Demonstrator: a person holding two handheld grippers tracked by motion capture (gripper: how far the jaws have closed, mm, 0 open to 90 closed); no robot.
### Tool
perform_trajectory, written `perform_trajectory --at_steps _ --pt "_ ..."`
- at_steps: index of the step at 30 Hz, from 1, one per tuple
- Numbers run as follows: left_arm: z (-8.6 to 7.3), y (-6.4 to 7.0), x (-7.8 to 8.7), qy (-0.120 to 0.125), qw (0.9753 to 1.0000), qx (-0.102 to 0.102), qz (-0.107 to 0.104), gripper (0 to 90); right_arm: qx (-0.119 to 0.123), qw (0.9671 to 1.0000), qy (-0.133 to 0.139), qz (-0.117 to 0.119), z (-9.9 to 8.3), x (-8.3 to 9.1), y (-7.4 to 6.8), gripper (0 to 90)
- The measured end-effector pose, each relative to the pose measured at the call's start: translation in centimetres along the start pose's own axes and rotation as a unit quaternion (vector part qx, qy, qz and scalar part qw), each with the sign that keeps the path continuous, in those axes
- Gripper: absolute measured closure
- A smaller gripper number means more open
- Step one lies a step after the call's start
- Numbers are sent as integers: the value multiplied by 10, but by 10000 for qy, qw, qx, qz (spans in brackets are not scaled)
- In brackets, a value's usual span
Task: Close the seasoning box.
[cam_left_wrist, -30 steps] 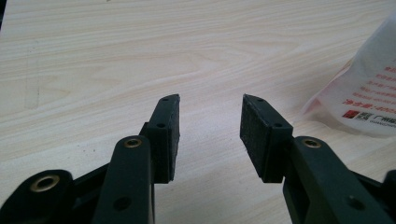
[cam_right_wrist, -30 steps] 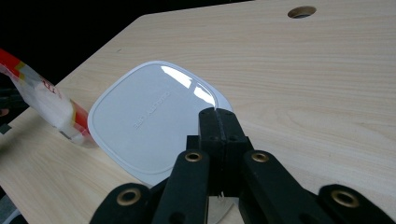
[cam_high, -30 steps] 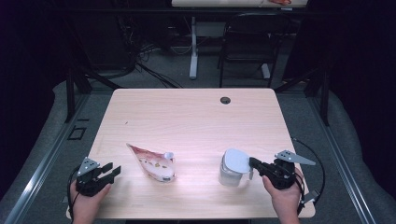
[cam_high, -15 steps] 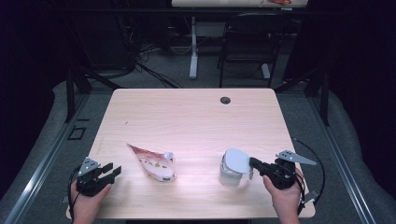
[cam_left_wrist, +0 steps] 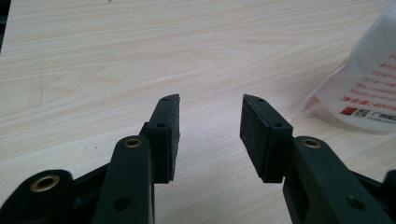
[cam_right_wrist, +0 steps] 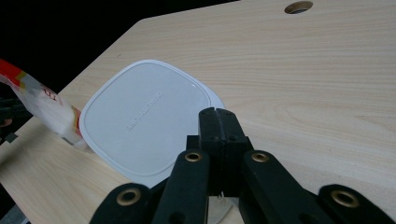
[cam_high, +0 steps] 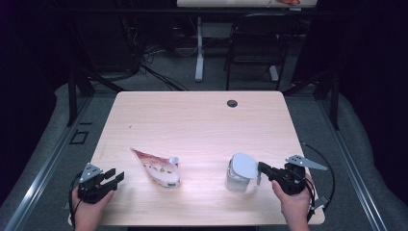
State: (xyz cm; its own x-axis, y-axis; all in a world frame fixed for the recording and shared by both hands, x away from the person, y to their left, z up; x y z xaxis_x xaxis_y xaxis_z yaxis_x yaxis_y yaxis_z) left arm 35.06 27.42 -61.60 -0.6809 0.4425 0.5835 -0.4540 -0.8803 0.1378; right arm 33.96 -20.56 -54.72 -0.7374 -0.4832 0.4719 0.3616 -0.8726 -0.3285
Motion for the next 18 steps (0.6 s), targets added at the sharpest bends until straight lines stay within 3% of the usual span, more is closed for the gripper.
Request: perform_trajectory --at_steps 18 --pt "-1 0 1 -24 10000 -25 19 581 -22 10000 -29 -35 -2 0 3 900"
Point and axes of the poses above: each handheld gripper's, and its own axes: x roughly backward along the jaws, z roughly out of its top, y roughly to its right, the point moved 10 cm from there along -x, roughly forward along the jaws, and after that the axes turned 5 degrees about -z, right-handed, at the moved point
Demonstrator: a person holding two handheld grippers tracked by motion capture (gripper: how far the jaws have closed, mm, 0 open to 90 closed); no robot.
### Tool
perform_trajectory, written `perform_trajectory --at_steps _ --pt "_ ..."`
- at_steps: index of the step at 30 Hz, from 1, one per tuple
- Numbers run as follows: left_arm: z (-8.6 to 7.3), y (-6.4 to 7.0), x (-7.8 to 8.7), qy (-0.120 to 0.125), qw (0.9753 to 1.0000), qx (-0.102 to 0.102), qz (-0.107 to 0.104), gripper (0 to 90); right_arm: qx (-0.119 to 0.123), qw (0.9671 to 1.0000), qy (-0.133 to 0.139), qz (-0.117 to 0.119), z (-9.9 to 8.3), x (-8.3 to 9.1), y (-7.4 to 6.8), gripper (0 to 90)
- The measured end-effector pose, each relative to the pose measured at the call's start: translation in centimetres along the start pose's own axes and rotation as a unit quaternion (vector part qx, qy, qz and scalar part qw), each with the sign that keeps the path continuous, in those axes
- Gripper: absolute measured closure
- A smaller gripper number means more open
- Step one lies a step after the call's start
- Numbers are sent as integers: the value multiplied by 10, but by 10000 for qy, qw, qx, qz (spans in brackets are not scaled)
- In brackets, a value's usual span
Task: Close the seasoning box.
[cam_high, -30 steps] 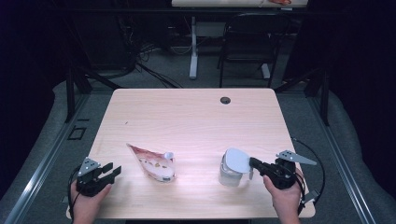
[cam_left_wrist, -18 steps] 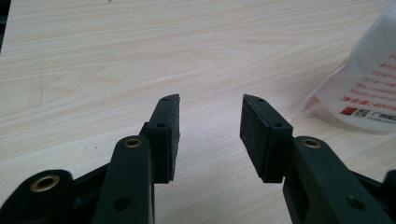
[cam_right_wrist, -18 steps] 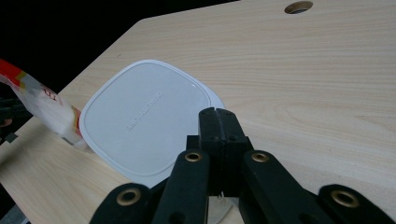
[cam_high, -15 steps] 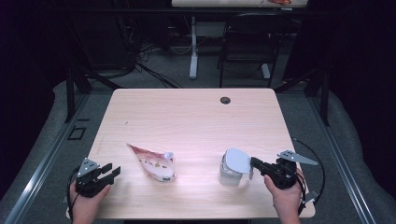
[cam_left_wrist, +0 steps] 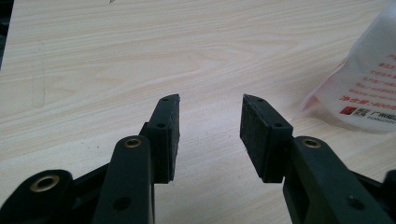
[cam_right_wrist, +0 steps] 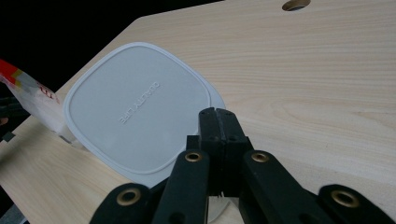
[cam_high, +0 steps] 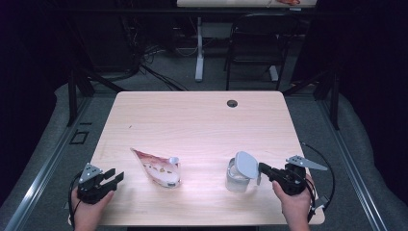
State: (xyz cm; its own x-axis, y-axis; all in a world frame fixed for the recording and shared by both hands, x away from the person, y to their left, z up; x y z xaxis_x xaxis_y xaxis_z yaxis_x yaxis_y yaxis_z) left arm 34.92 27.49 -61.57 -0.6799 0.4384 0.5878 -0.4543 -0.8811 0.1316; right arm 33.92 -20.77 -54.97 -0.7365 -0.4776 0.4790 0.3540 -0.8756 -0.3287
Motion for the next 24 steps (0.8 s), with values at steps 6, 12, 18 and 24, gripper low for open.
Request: perform_trajectory --at_steps 6,12,18,24 --pt "0 0 0 3 10000 -1 2 581 -35 10000 -74 -49 -3 -1 3 900" --pt "0 0 0 13 10000 0 3 581 -98 9999 -99 -40 -5 -2 5 900" --pt "0 0 1 5 10000 -4 -1 581 -157 9998 -141 -7 -7 -3 6 900" --pt "0 0 1 10 10000 -2 3 581 -257 9995 -165 31 -9 -4 7 900"
Point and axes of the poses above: each handheld gripper's, and its own axes: x roughly backward along the jaws, z roughly out of its top, y roughly to its right, the point moved 10 cm from there along -x, roughly forward along the jaws, and after that the axes turned 5 degrees about -z, right-handed, at the moved point
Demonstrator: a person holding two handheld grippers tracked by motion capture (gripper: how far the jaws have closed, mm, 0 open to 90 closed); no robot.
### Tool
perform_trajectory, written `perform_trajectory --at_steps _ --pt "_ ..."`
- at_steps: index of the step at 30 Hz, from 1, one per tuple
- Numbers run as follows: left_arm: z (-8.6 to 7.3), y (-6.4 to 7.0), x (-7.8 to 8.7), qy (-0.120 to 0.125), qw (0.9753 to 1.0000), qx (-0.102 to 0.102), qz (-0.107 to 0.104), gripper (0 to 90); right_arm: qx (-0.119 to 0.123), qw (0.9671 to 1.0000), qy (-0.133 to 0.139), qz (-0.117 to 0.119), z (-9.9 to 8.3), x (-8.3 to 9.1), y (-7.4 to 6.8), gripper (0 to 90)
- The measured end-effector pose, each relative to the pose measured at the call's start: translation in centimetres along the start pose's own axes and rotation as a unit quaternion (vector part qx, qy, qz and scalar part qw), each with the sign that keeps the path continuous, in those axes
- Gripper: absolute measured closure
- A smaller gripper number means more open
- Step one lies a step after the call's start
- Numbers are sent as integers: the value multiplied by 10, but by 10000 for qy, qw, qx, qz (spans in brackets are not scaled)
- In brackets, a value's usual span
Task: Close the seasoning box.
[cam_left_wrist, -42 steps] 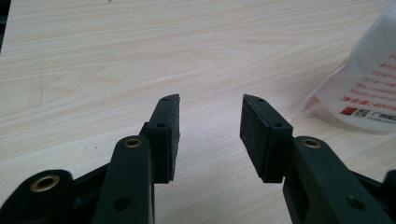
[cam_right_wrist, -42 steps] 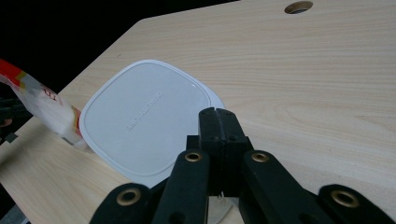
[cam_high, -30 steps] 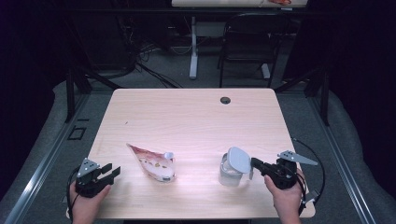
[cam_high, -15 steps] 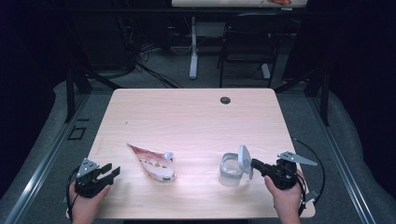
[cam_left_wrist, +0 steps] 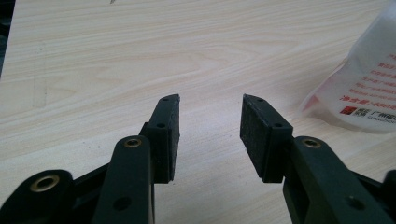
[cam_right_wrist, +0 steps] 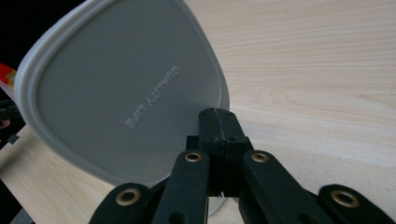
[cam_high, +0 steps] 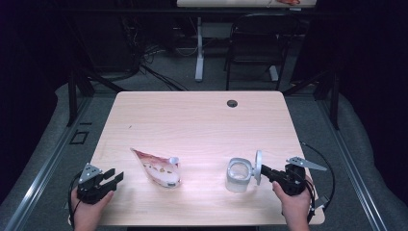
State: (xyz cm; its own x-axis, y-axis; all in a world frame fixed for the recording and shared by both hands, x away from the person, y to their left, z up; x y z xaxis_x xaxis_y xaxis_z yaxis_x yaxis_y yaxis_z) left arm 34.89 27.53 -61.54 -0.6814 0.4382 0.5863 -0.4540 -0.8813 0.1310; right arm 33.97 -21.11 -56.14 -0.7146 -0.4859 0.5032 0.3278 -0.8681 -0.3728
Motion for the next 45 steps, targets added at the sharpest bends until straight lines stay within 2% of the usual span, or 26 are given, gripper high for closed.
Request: perform_trajectory --at_steps 6,12,15,16,23,26,28,30,36,40,44,45 --pt "0 0 0 -3 10000 -1 -5 581 -138 9999 6 58 -1 0 4 900" --pt "0 0 0 12 10000 13 1 581 -145 9999 0 -18 -3 1 9 900" --pt "-1 0 0 3 10000 11 -2 581 -5 9999 -55 -158 -7 3 13 885" --pt "-1 0 0 5 10000 19 -3 580 95 9995 -88 -272 -9 5 16 874" --pt "0 1 1 3 10000 -24 -19 583 241 9988 -54 -423 -14 13 22 816" --pt "2 1 1 24 10000 -53 -20 596 418 9977 -94 -517 -19 16 22 785" --pt "2 1 0 23 10000 -41 -57 604 612 9958 -168 -655 -25 18 21 757" --pt "3 1 -2 4 10000 -42 -65 605 751 9945 -224 -692 -29 18 18 736" --pt "6 4 -6 13 9999 -56 -95 601 999 9918 -382 -703 -37 15 9 757" --pt "6 4 -7 11 9999 -74 -96 596 1181 9887 -518 -762 -41 10 5 785" --pt "6 4 -6 30 9999 -71 -71 594 1201 9883 -570 -752 -43 5 3 799" --pt "6 3 -6 26 10000 -72 -55 594 1250 9873 -604 -777 -44 4 3 808"
Point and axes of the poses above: each handheld gripper's, and its own axes: x roughly backward along the jaws, z roughly out of its top, y roughly to its right, the point moved 10 cm from there along -x, roughly forward along the jaws, and after that the axes turned 5 degrees about -z, right-handed, at the moved point
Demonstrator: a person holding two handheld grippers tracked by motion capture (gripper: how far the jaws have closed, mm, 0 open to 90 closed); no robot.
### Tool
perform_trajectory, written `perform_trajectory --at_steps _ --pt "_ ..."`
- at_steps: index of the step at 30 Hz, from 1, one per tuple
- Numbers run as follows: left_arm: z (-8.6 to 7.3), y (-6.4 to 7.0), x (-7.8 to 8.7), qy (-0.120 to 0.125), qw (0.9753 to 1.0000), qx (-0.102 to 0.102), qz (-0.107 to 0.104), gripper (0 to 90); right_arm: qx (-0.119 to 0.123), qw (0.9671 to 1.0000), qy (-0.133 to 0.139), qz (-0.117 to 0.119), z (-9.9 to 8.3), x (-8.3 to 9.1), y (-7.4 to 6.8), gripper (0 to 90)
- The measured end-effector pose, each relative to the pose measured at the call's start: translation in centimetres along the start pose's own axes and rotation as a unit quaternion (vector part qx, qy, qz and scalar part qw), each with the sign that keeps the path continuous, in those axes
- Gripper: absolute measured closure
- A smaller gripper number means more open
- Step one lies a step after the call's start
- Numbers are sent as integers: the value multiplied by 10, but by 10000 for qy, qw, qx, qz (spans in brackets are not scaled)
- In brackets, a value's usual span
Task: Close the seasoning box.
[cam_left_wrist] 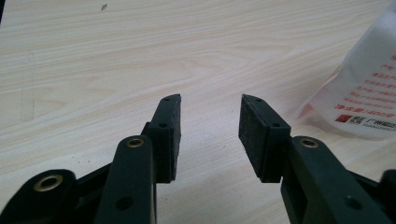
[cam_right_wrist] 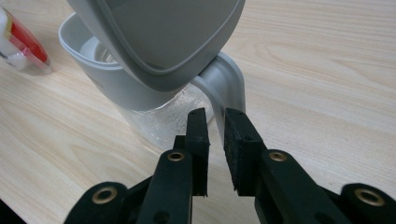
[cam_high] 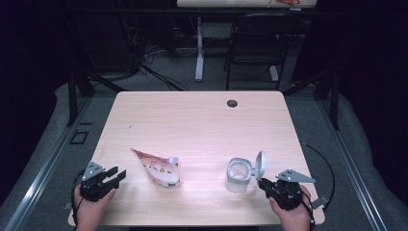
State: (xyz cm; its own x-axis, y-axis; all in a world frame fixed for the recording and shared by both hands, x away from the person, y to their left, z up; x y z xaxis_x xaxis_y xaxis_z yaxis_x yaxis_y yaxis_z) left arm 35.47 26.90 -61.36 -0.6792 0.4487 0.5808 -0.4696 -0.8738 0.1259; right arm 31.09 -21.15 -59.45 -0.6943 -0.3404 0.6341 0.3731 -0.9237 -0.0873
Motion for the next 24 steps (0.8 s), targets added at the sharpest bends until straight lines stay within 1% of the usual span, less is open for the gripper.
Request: perform_trajectory --at_steps 1,3,5,9,12,14,16,21,24 --pt "-1 -1 1 -28 10000 -20 6 594 -9 10000 21 -19 1 -1 0 816" --pt "-1 -1 2 -5 10000 -4 26 595 -24 10000 1 -33 1 -2 1 830" --pt "-2 -2 3 -21 10000 -9 41 595 -69 10000 -16 32 1 -2 2 830" --pt "-4 -4 6 0 10000 16 82 595 -77 10000 -13 0 3 -3 4 831" --pt "-5 -5 8 17 9999 27 106 595 -148 9999 23 5 5 -5 6 835" --pt "-6 -6 10 -10 9999 31 123 595 -179 9998 28 -2 6 -6 9 835" --pt "-6 -6 10 13 9999 57 136 595 -209 9998 27 -7 7 -8 11 835" --pt "-7 -7 11 19 9999 67 158 595 -309 9995 100 -45 13 -14 18 840" --pt "-8 -7 11 -11 9999 54 162 595 -319 9994 115 -56 17 -19 23 839"
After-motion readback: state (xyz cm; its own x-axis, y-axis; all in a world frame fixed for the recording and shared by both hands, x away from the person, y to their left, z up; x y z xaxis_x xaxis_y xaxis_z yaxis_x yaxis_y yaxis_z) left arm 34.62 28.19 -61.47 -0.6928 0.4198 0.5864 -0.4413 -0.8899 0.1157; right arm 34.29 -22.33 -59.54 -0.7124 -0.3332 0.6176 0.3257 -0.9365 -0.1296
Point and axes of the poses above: each handheld gripper's, and its own axes: x roughly backward along the jaws, z roughly out of its top, y roughly to its right, the point moved 10 cm from there along -x, roughly forward along the jaws, and after that the axes turned 5 degrees about -z, right-handed, at the moved point
